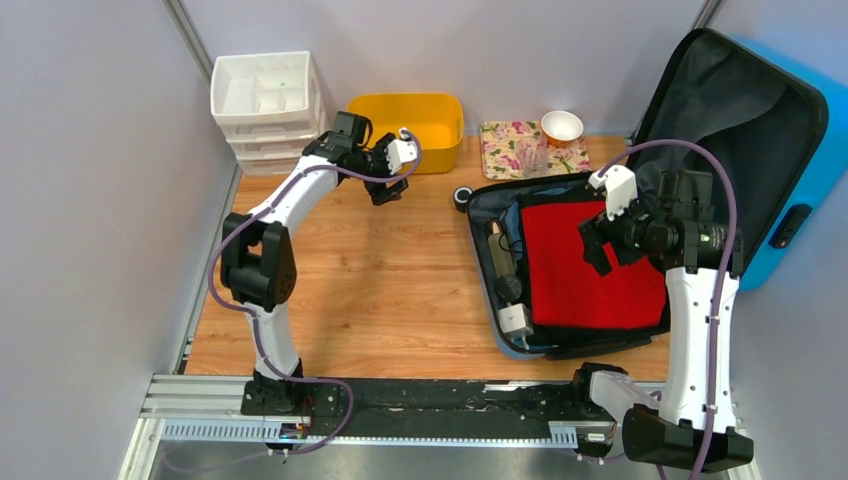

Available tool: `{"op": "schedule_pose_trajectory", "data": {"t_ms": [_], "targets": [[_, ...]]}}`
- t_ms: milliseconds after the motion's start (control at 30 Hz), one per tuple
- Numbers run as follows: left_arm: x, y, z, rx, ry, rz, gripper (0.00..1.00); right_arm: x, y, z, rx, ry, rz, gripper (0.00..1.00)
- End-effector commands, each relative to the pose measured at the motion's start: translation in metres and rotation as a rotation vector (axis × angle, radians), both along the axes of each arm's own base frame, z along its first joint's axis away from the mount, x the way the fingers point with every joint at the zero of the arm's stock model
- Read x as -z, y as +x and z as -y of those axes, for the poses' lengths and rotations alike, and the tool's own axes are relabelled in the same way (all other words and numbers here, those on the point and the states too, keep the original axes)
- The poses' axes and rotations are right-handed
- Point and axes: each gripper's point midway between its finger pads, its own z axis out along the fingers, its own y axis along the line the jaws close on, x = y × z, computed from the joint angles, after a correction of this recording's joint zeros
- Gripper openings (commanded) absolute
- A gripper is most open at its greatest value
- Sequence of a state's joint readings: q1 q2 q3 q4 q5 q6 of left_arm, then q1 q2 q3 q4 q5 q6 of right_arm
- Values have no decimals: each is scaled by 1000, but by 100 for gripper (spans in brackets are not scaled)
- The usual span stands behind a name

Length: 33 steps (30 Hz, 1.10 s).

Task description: Open, take out, and arrange the luggage

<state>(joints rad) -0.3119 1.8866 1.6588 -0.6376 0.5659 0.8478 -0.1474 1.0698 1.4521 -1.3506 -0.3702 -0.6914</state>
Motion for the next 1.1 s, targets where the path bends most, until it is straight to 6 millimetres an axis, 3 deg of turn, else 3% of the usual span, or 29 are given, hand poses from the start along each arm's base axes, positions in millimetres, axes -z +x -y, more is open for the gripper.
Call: {"op": "schedule_pose_trajectory", "data": {"t_ms": [0,67,167,233,333,500,533,633,767,800,833,1067], "targets": [[-13,59,12,23,-8,215,89,10,-31,-9,-10,35,-77,81],[-19,79,15,9,-11,294,89,12,-34,-7,-7,26,-82,81],[-10,100,15,-14,4,345,90,17,-41,-12,-37,36,-111,81],[2,107,16,-12,19,355,89,20,-44,-13,-47,38,-125,81],[4,114,17,-6,0,388,89,27,-45,-11,-50,27,-146,81],[-15,110,29,56,-85,411,88,32,-47,-9,-54,14,-160,81],[-29,113,31,50,-109,417,88,33,-46,-8,-54,13,-162,81],[-39,119,31,55,-131,421,88,35,-46,-9,-56,20,-169,81],[-17,144,19,25,-62,435,88,37,-43,-11,-54,38,-181,81],[-1,150,14,18,-56,405,88,37,-43,-11,-53,39,-185,81],[-7,155,14,9,-72,404,88,38,-42,-11,-53,40,-186,81],[32,150,11,40,-76,312,88,44,-40,-8,-49,27,-196,81]]}}
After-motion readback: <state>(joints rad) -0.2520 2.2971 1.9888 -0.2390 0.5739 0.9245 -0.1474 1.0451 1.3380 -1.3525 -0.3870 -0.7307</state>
